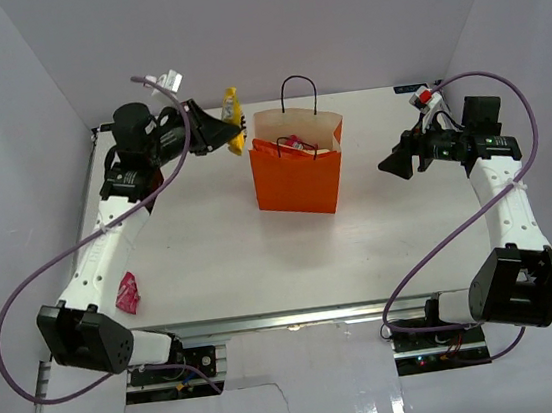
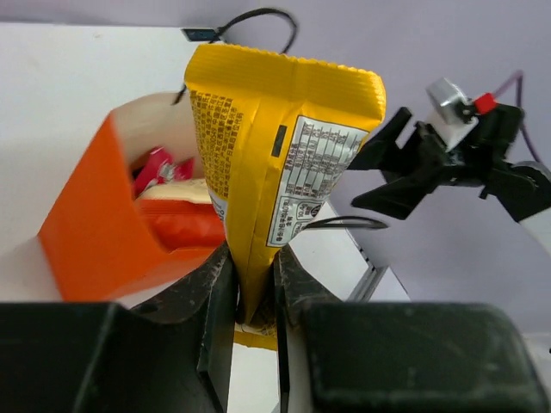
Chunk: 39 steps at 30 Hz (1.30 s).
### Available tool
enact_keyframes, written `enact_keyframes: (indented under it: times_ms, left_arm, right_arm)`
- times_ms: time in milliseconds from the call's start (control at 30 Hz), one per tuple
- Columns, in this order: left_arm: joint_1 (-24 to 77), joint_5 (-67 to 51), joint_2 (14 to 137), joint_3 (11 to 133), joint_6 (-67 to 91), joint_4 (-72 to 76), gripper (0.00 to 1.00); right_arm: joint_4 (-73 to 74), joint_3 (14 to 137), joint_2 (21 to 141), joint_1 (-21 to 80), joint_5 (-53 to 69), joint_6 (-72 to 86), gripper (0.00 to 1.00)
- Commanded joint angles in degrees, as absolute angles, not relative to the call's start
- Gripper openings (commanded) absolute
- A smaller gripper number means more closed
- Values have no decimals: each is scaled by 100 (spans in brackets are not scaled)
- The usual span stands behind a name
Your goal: Place the snacks into the paper bag
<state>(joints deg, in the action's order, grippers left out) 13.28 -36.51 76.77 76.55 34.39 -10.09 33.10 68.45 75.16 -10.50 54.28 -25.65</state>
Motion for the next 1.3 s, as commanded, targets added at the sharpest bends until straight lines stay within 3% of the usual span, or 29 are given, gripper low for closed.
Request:
enact_keyframes:
  times_ms: [0,333,800,900,967,1167,1267]
  left_arm:
    - [1660,-3560,8128,8574,3033,-1054,23]
    - [2636,-2989,9957,10669,2769,-1933,23]
    - [3023,-2953,10371,10740,2162,-1776,29]
    - [3085,-3006,10424,10749,2329,-1670,34]
    - [3129,-3015,10459,10714,2443,-1635,45]
    - [3208,-3085,10459,10819,2628,-1591,60]
    - [3208,-2954,10372,10995,2576,-1643,61]
  right_arm:
    - [3340,6873,7401,-1081,5634,-2479,76]
    - [3393,6724,7189,-1090,5607,-2549,76]
    - [3357,6671,7189,-1090,5643,-2514,76]
    - [3366,6671,7172,-1081,5616,-2531,76]
    - [3375,6671,7163,-1090,5599,-2531,76]
    - [3358,6645,7172,-1090,5616,-2531,76]
    - [3366,6680,7189,-1081,5616,-2531,76]
